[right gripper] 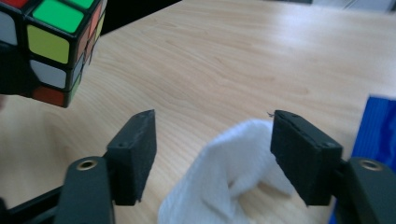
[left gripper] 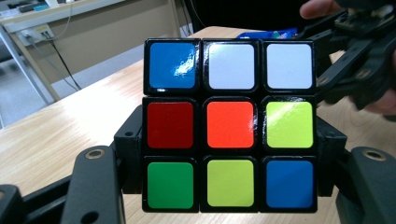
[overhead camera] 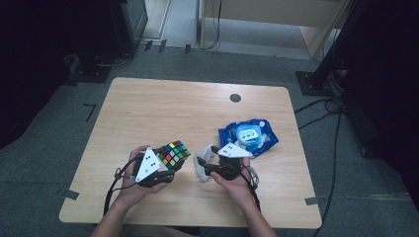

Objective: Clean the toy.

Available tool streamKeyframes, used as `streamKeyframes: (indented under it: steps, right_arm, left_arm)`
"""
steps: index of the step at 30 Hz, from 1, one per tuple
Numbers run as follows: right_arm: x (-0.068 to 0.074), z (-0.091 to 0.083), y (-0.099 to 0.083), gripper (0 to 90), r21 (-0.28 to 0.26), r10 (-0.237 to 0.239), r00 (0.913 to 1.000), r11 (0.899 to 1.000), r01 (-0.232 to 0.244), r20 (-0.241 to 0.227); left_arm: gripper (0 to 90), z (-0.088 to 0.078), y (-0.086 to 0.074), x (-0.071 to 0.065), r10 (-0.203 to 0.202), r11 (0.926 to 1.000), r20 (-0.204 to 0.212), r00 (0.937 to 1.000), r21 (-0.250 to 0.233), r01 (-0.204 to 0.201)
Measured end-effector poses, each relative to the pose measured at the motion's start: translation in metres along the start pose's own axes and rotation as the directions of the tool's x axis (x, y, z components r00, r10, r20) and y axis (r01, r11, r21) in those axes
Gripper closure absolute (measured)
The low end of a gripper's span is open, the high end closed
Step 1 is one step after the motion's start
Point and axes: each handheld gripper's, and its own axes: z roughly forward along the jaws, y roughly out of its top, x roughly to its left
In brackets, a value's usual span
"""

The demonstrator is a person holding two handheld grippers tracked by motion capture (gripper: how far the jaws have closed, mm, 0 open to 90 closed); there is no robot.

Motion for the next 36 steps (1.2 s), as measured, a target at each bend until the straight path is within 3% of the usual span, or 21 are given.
streamKeyframes:
  steps: [2,6,13,19,26,32,36]
  right_arm:
    - [0.004,0.003,0.001,33.8,-0.033,-0.030,0.9987,0.999,0.031,0.041]
    - [0.004,0.002,0.006,36.6,-0.098,-0.041,0.9987,0.994,0.044,0.029]
    - [-0.003,0.024,0.000,33.7,0.019,-0.023,0.9993,1.000,0.023,0.028]
    - [-0.003,0.021,-0.007,33.8,0.076,-0.047,0.9982,0.996,0.044,0.038]
    - [-0.011,0.019,-0.023,37.4,0.148,-0.035,0.9983,0.989,0.027,0.048]
    - [-0.014,0.024,-0.028,59.3,0.224,-0.035,0.9976,0.974,0.021,0.059]
    - [-0.016,0.022,-0.029,70.9,0.224,-0.026,0.9961,0.975,0.007,0.084]
  left_arm:
    - [33.8,-0.001,0.000,-0.001,0.000,1.0000,0.003,1.0000,-0.003,0.000]
    - [33.8,-0.002,-0.001,-0.002,-0.001,1.0000,0.005,1.0000,0.001,0.001]
    - [33.8,-0.002,-0.004,-0.004,-0.003,0.9999,0.006,1.0000,0.017,0.003]
    - [33.8,-0.002,-0.005,-0.003,-0.004,0.9998,0.004,1.0000,0.022,0.004]
    - [33.8,0.001,-0.003,-0.006,0.003,0.9998,0.017,0.9998,0.018,-0.003]
    - [33.8,0.002,-0.003,-0.006,-0.008,0.9998,0.031,0.9995,0.021,0.007]
    - [33.8,0.001,-0.004,-0.005,-0.017,0.9997,0.031,0.9994,0.018,0.016]
